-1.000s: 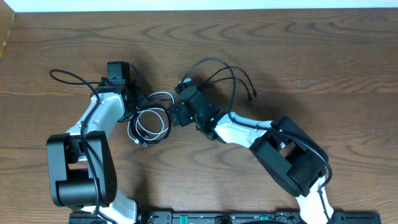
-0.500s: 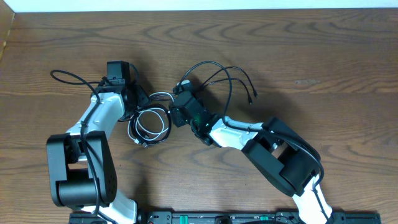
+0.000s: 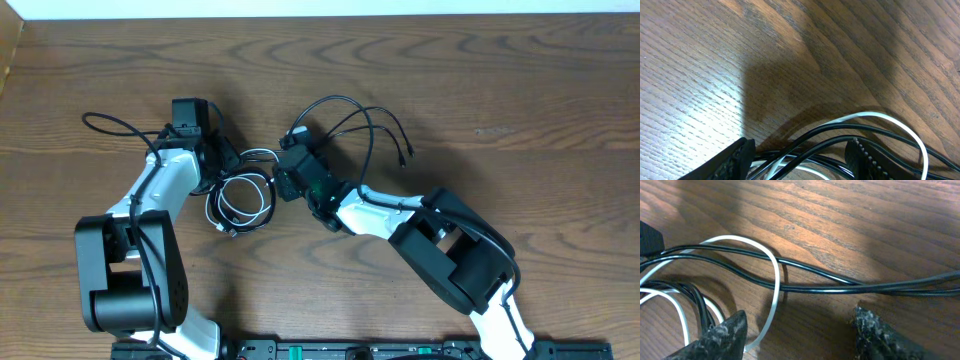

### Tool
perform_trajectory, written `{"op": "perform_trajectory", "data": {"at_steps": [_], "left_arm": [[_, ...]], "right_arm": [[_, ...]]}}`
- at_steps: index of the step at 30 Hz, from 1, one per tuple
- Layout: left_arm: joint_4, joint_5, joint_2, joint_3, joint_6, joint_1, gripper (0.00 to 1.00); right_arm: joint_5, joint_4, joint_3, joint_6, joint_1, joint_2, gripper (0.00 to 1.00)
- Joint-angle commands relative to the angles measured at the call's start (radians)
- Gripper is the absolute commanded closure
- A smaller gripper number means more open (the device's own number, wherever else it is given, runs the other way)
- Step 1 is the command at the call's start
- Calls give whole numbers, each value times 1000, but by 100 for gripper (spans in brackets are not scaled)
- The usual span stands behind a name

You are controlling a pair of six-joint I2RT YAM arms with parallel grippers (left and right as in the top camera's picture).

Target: Untangle cables

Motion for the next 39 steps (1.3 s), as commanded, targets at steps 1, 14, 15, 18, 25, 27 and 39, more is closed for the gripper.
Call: {"op": "perform_trajectory", "data": {"at_steps": [1,14,15,18,25,27,39], "left_arm": [[-2,2,6,-4,0,0,37],[-2,2,6,-4,0,0,37],[-2,2,6,-5,0,0,37],[-2,2,6,-5,0,0,37],[-2,2,6,-4,0,0,37],[-2,2,6,-5,0,0,37],[-3,2,6,-4,3,0,37]], "right_arm": [[-45,-54,-62,37,-8,103,34],[35,-63,-62,22,43,105,48],[35,-63,-62,22,46,108,48],[35,-55,-62,22,56,120,48],[30,-56,-62,22,69,133,43],[30,-60,-62,22,77,145,41],[-3,-730,197,23,-13,148,45]]}}
